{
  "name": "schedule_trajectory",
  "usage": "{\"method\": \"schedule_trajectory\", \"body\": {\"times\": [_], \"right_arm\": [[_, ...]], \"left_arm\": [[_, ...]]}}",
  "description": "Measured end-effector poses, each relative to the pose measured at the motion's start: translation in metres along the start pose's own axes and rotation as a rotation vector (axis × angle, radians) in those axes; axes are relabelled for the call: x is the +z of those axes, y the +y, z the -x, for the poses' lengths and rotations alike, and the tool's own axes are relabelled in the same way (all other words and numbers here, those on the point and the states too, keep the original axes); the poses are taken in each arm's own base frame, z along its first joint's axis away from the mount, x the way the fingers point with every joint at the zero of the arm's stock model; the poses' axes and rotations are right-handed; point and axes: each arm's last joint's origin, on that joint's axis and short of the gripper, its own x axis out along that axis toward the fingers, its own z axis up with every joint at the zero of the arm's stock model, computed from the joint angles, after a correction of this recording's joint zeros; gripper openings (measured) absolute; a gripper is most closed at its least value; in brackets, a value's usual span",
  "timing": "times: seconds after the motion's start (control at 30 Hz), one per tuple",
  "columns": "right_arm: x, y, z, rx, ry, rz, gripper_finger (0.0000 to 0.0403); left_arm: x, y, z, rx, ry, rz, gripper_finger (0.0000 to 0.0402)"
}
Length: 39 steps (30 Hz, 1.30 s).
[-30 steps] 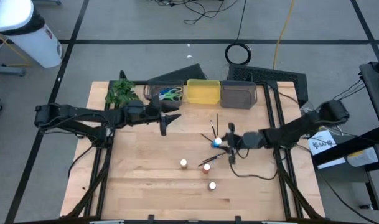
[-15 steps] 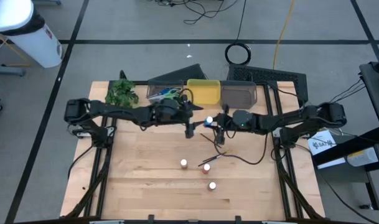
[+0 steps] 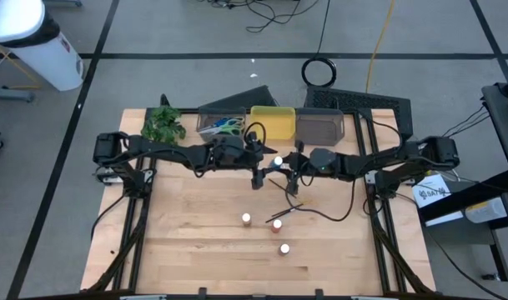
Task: Pick & Place Paint Supplies
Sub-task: Put the blue paint bottle into the yellow bin
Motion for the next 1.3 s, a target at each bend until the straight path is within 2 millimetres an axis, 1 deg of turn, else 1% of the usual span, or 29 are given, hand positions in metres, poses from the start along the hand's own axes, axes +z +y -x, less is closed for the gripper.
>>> {"method": "schedule_trajectory", "body": {"times": [0.27, 0.43, 0.63, 0.77, 0.83, 1.03, 1.1, 1.17, 1.3], "right_arm": [[0.001, 0.001, 0.0, 0.018, -0.014, -0.006, 0.009], [0.002, 0.001, 0.0, 0.018, -0.022, -0.006, 0.0091], [0.002, 0.0, 0.0, 0.017, -0.023, -0.006, 0.0091], [0.002, 0.001, 0.0, 0.021, -0.018, -0.014, 0.0091], [0.001, 0.001, 0.0, 0.022, -0.015, -0.016, 0.0091], [0.0, 0.001, 0.0, 0.022, 0.002, -0.013, 0.0091], [0.0, 0.0, 0.0, 0.018, 0.008, -0.022, 0.0096], [0.0, -0.001, 0.0, 0.014, 0.012, -0.03, 0.0106], [0.002, -0.004, 0.0, -0.007, -0.003, -0.058, 0.0142]], "left_arm": [[0.001, 0.0, 0.0, -0.002, -0.017, 0.02, 0.0246], [-0.006, -0.001, -0.006, -0.002, -0.005, 0.023, 0.0228], [-0.006, -0.002, -0.012, -0.019, -0.052, 0.025, 0.0181], [-0.007, -0.002, -0.012, -0.021, -0.051, 0.009, 0.0143], [-0.007, -0.002, -0.012, -0.021, -0.051, 0.001, 0.013], [-0.007, -0.002, -0.012, -0.015, -0.053, 0.005, 0.0127], [-0.003, -0.001, -0.009, 0.0, -0.049, 0.007, 0.0127], [0.004, 0.0, -0.002, 0.028, -0.056, 0.004, 0.0127], [0.016, 0.006, 0.011, 0.091, -0.065, 0.019, 0.0126]]}}
